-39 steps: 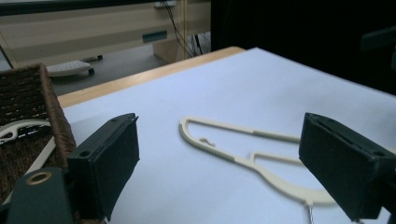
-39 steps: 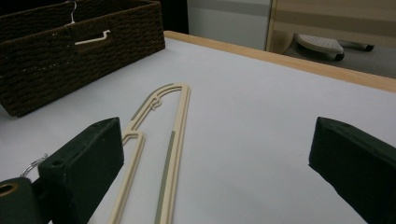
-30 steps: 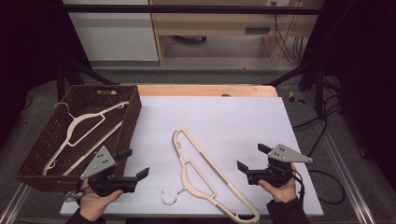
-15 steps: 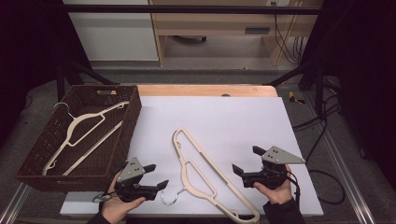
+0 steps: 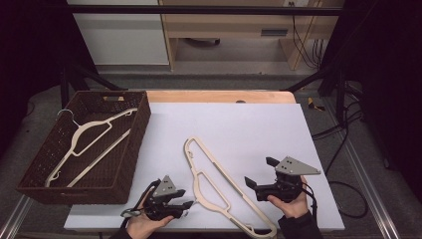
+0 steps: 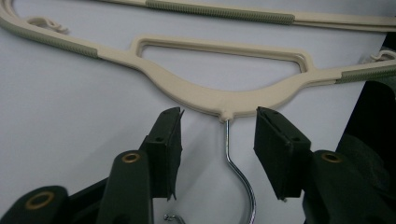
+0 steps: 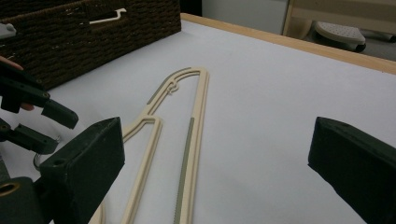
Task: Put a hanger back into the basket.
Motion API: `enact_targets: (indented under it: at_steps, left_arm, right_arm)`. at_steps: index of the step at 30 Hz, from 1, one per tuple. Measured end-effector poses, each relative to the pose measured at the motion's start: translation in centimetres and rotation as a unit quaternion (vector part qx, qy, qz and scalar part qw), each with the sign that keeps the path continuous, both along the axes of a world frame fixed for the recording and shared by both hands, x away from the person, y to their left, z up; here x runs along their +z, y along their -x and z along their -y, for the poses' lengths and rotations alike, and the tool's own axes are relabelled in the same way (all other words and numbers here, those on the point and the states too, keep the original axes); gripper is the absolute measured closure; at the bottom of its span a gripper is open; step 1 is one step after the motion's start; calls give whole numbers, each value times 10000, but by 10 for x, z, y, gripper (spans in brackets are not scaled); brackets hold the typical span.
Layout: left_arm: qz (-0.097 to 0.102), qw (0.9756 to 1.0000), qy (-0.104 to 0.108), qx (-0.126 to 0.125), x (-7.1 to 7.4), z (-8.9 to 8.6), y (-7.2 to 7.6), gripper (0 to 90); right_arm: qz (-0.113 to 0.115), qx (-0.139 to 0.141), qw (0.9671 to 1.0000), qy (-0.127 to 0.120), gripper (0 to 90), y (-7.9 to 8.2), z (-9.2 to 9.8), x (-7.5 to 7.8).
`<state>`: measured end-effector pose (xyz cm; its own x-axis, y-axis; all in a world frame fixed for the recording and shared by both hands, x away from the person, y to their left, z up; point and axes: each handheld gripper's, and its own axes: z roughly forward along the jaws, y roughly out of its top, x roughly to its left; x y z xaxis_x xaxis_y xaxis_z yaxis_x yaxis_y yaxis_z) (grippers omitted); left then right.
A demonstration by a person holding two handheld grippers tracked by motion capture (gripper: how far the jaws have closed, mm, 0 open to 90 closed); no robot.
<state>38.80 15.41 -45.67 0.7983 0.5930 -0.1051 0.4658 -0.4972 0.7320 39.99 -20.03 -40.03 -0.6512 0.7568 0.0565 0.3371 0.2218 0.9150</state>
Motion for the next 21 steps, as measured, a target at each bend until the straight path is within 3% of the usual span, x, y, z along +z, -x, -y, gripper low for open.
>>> enact_targets:
  at_steps: [6, 14, 21]
  left_arm:
    - [-187, 9997, -145, -85, -13, 11, -2, 660]
    - [-224, 9993, -279, -119, -17, 16, -3, 767]
    - [-233, 9993, -300, -5, -18, 17, -3, 824]
  right_arm:
    - [-8, 3, 10000, 2, 40, 0, 0, 0]
    - [-1, 26, 10000, 15, 41, 0, 1, 0]
    - [-6, 10, 10000, 16, 41, 0, 0, -1]
